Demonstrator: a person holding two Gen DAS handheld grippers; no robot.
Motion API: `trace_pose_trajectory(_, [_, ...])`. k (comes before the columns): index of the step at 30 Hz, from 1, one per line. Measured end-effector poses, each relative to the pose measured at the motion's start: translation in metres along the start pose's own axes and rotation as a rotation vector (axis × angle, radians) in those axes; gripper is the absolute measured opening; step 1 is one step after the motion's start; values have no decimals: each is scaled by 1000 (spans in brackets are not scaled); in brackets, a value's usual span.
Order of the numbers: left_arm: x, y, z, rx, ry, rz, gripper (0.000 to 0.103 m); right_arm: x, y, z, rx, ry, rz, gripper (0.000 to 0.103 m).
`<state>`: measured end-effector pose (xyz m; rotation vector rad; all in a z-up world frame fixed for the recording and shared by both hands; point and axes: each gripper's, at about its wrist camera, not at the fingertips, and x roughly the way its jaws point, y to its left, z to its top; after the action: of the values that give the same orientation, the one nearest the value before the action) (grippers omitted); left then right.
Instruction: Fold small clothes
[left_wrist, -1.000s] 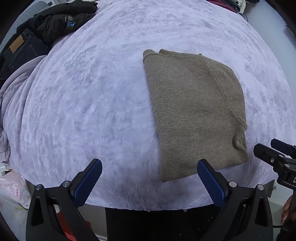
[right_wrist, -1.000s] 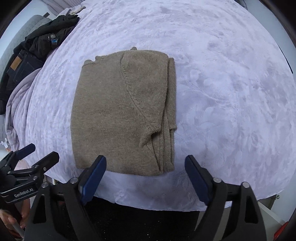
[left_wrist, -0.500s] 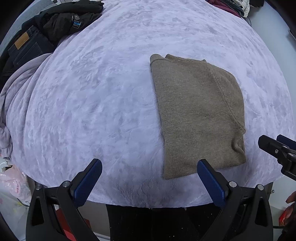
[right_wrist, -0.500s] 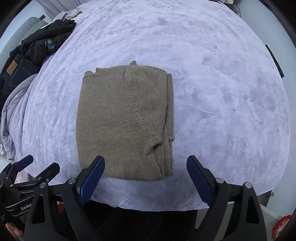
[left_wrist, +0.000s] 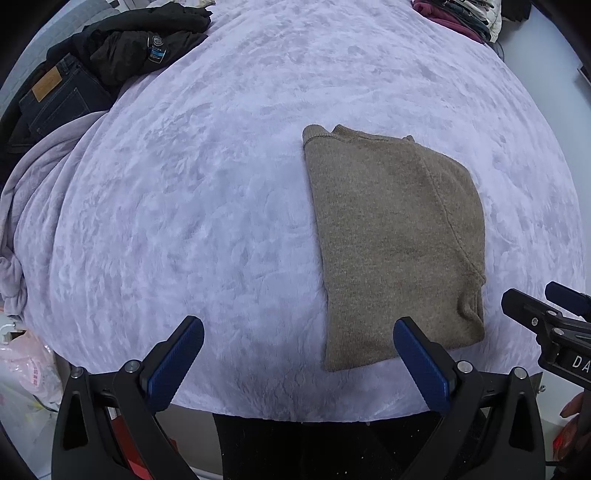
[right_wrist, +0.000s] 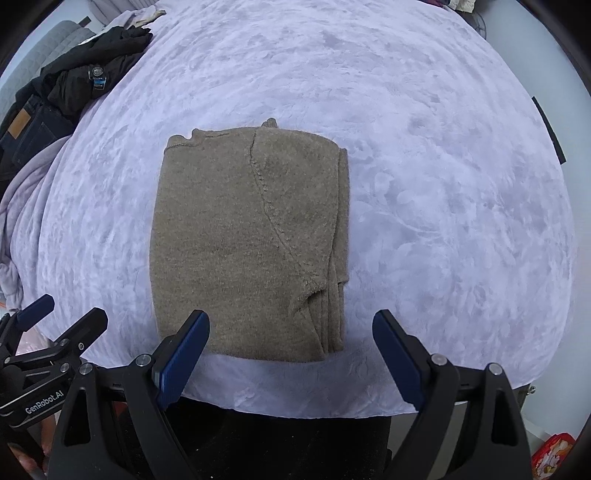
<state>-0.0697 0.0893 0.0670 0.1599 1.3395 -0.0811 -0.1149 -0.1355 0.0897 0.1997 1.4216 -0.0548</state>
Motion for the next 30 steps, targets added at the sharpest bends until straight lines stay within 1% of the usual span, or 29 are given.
trace_pose_trajectory(8, [1,0,2,-2,3,-2,103,3,1,4,-3,16,-10,92])
trace_pose_trajectory(30, [-2,-1,2,2,-5,1,103,4,-1,5,-10,18,-20,92])
